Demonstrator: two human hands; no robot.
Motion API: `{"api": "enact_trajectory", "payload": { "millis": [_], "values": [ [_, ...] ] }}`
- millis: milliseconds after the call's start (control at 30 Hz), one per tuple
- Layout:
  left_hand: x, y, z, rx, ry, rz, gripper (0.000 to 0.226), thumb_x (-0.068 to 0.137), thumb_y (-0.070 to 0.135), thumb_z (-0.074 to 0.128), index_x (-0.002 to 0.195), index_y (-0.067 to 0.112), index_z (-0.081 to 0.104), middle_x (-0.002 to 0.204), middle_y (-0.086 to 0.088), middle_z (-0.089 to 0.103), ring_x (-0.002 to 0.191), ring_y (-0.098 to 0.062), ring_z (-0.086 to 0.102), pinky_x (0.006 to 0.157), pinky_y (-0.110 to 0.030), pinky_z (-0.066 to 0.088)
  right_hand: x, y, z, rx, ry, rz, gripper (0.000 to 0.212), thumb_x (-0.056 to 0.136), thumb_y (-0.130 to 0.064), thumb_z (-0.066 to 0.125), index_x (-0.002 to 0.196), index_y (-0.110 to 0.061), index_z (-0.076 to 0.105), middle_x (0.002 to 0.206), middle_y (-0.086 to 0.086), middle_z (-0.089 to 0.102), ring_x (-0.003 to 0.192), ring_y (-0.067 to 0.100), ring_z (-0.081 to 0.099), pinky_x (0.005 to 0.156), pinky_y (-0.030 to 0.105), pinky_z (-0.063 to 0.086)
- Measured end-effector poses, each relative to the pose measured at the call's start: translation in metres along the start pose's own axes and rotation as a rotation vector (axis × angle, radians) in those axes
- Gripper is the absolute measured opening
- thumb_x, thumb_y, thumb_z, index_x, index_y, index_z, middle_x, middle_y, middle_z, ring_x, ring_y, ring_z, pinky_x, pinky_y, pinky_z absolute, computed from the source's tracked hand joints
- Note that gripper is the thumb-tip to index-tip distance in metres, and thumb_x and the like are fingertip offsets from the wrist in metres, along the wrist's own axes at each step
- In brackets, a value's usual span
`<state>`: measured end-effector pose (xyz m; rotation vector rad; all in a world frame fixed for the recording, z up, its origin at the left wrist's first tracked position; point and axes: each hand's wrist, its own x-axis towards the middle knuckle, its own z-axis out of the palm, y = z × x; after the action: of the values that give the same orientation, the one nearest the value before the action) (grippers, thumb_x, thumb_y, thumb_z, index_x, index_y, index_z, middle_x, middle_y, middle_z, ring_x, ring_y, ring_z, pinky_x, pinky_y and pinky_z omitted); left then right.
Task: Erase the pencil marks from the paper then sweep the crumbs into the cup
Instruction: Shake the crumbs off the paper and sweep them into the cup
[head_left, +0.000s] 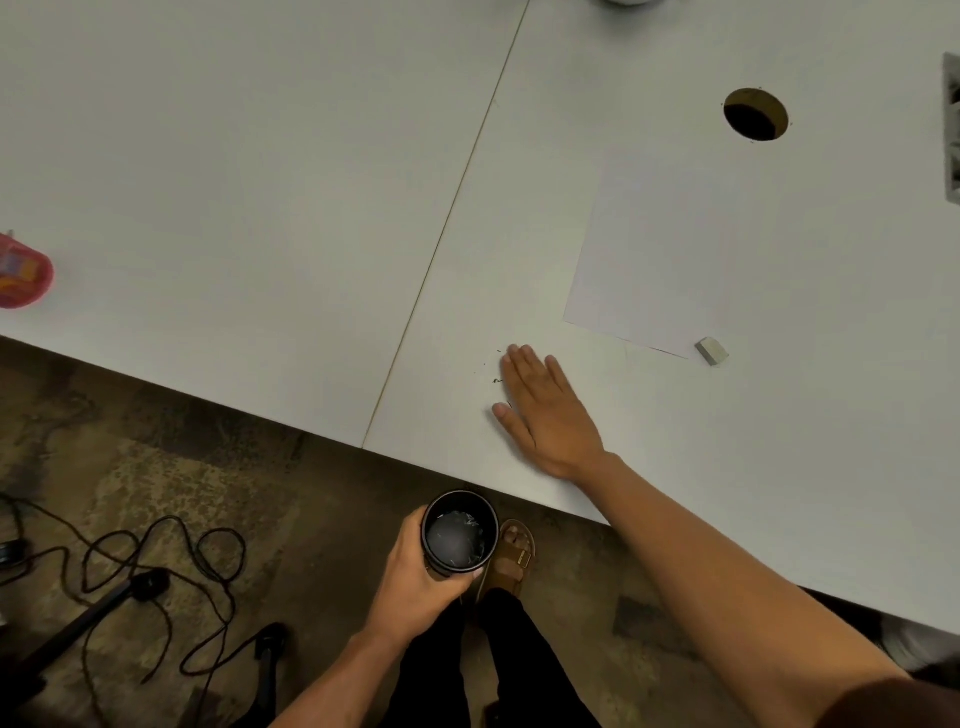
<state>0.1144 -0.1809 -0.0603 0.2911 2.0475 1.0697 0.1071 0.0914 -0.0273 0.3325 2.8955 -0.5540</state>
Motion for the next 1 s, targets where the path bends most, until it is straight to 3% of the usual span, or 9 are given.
{"api": "enact_trajectory", "payload": {
  "millis": [100, 200, 300, 400, 533, 733, 900, 1000],
  "values": [
    [0.002, -0.006, 0.0, -0.003, 0.002, -0.017, 0.094, 0.064, 0.03, 0.096, 0.135, 0.04, 0.035, 0.13, 0.023, 0.048, 0.125, -0.002, 0.049, 0.094, -0.008, 0.042, -0.017, -0.012, 0.004, 0.02, -0.075, -0.15, 0.066, 0.099, -0.052, 0.012, 0.151, -0.012, 0.001, 0.159, 0.006, -0.002, 0.144, 0.012, -0.012, 0.118, 0.037, -0.003],
    [0.006, -0.01, -0.002, -0.007, 0.004, -0.036, 0.095, 0.064, 0.033, 0.096, 0.137, 0.04, 0.036, 0.136, 0.015, 0.05, 0.129, -0.006, 0.049, 0.104, -0.025, 0.046, -0.023, -0.009, -0.001, 0.188, -0.061, -0.212, 0.065, 0.099, -0.049, 0.02, 0.151, -0.013, 0.006, 0.159, 0.004, 0.001, 0.145, 0.011, -0.007, 0.118, 0.033, -0.001],
    [0.012, -0.014, -0.004, 0.0, -0.012, -0.046, 0.095, 0.065, 0.031, 0.096, 0.138, 0.039, 0.035, 0.136, 0.014, 0.049, 0.128, -0.007, 0.049, 0.103, -0.025, 0.046, -0.001, 0.007, -0.011, 0.295, 0.12, -0.038, 0.067, 0.098, -0.053, 0.021, 0.151, -0.012, 0.012, 0.158, 0.003, 0.007, 0.145, 0.01, -0.001, 0.118, 0.03, 0.003],
    [0.022, -0.016, -0.004, 0.021, -0.039, -0.05, 0.095, 0.065, 0.031, 0.095, 0.136, 0.04, 0.033, 0.135, 0.013, 0.049, 0.129, -0.009, 0.049, 0.104, -0.028, 0.046, 0.031, 0.02, -0.018, 0.303, 0.118, 0.095, 0.066, 0.099, -0.053, 0.021, 0.151, -0.014, 0.009, 0.159, 0.001, 0.005, 0.144, 0.007, -0.003, 0.118, 0.031, 0.003],
    [0.035, -0.017, 0.0, 0.034, -0.071, -0.053, 0.095, 0.065, 0.024, 0.095, 0.137, 0.035, 0.034, 0.135, 0.01, 0.048, 0.13, -0.012, 0.048, 0.103, -0.026, 0.045, 0.052, 0.012, -0.018, 0.112, -0.005, -0.053, 0.069, 0.098, -0.054, 0.016, 0.151, -0.01, 0.01, 0.159, 0.007, 0.005, 0.145, 0.013, -0.004, 0.118, 0.035, -0.003],
    [0.044, -0.005, 0.009, -0.031, -0.045, -0.037, 0.094, 0.063, 0.02, 0.096, 0.138, 0.029, 0.039, 0.13, 0.013, 0.05, 0.127, -0.008, 0.049, 0.098, -0.02, 0.044, 0.021, 0.0, 0.0, -0.102, -0.067, -0.341, 0.074, 0.097, -0.056, 0.025, 0.15, -0.007, 0.009, 0.158, 0.011, 0.006, 0.146, 0.019, -0.003, 0.118, 0.041, 0.004],
    [0.047, -0.001, 0.014, -0.056, -0.025, -0.024, 0.094, 0.062, 0.022, 0.096, 0.139, 0.026, 0.042, 0.134, 0.007, 0.055, 0.128, -0.01, 0.052, 0.105, -0.03, 0.048, -0.013, -0.004, 0.006, -0.092, -0.145, -0.43, 0.081, 0.093, -0.06, 0.036, 0.15, -0.008, 0.011, 0.158, 0.01, 0.007, 0.146, 0.019, -0.002, 0.118, 0.042, 0.006],
    [0.049, 0.002, 0.017, -0.066, -0.029, -0.015, 0.093, 0.063, 0.021, 0.096, 0.138, 0.028, 0.042, 0.133, 0.008, 0.056, 0.128, -0.009, 0.053, 0.102, -0.024, 0.046, -0.031, -0.003, 0.008, -0.015, -0.122, -0.461, 0.082, 0.092, -0.058, 0.043, 0.15, -0.006, 0.015, 0.157, 0.011, 0.011, 0.146, 0.02, 0.002, 0.118, 0.043, 0.009]
  ]
}}
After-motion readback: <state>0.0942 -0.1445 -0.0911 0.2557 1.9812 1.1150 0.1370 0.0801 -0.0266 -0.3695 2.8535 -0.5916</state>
